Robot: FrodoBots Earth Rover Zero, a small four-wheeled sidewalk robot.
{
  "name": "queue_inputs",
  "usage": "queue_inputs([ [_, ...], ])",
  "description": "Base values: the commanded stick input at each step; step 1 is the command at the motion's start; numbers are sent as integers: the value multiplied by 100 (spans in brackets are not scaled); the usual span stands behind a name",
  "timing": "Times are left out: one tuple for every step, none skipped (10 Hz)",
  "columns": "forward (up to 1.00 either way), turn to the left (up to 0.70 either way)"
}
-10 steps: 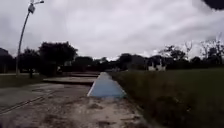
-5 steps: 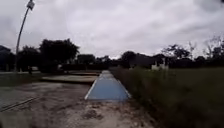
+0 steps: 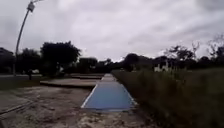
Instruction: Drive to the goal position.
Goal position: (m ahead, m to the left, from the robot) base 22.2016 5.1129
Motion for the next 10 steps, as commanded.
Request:
queue_inputs([
  [50, 0],
  [50, 0],
  [50, 0],
  [50, 0],
  [50, 0],
  [50, 0],
  [50, 0],
  [50, 0],
  [50, 0],
  [50, 0],
])
